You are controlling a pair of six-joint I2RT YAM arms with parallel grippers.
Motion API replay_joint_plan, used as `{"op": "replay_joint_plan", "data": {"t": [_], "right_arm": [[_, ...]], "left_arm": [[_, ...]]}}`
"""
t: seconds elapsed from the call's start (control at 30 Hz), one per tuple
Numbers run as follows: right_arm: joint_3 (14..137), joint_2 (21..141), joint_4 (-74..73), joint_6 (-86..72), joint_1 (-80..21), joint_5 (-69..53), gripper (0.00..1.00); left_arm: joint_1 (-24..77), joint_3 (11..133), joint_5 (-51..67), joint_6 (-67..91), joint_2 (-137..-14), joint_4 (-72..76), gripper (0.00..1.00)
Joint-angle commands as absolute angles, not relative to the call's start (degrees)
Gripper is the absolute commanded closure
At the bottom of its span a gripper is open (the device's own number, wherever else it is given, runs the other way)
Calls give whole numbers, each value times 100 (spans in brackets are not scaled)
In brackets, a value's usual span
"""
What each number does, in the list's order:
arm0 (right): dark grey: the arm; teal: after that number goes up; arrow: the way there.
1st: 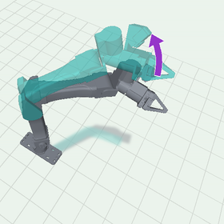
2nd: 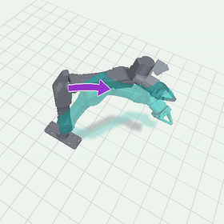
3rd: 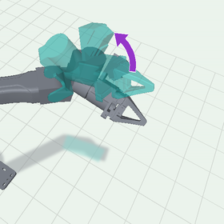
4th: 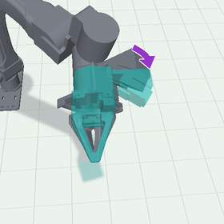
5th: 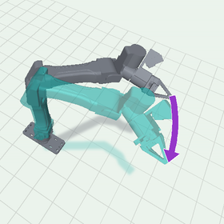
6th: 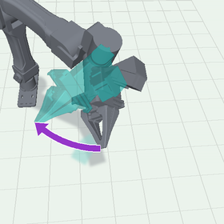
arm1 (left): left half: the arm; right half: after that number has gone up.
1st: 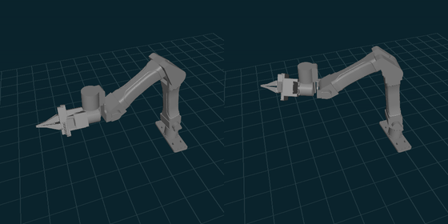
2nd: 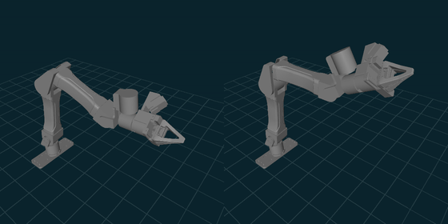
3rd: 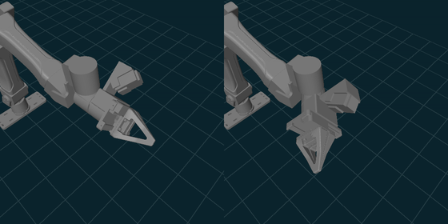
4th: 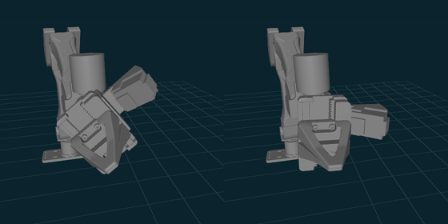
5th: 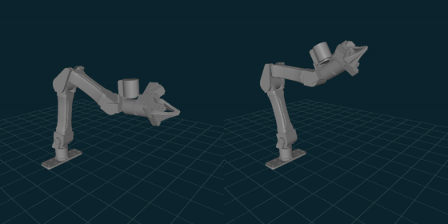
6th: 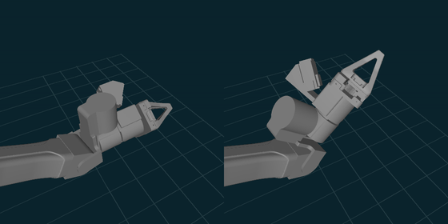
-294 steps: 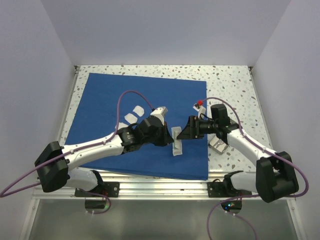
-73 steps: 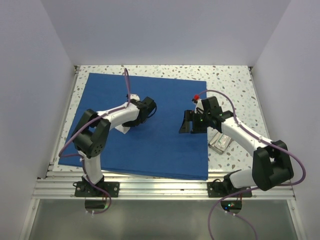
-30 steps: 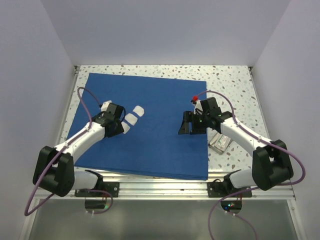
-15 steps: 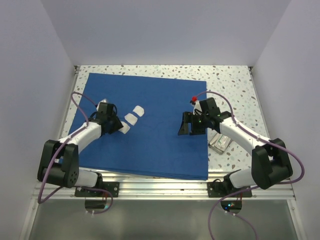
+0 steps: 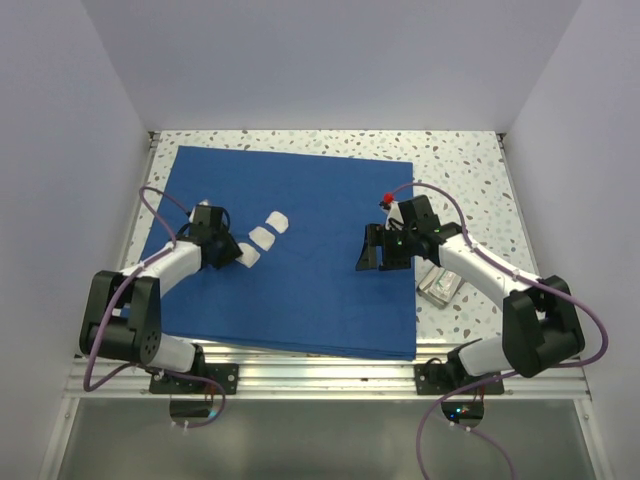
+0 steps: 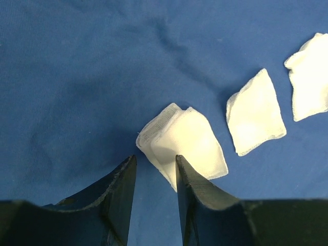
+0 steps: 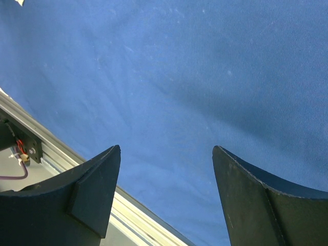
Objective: Prepare the surgical pack
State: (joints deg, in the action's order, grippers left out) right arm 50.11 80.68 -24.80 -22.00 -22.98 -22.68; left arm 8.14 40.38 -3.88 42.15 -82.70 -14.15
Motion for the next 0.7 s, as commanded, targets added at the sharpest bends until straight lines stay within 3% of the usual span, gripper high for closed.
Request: {"op": "replay_joint_plan", "data": {"t": [0.0, 0.67], "right_arm": [[5036, 8112, -2329, -2118, -2338, -2320, 24], [5062, 8183, -2320, -2118, -2347, -2320, 24]], "left_arm": [[729, 4131, -422, 4034, -8341, -1196, 60], [668, 4184, -527, 4043, -8666, -949, 71]]}}
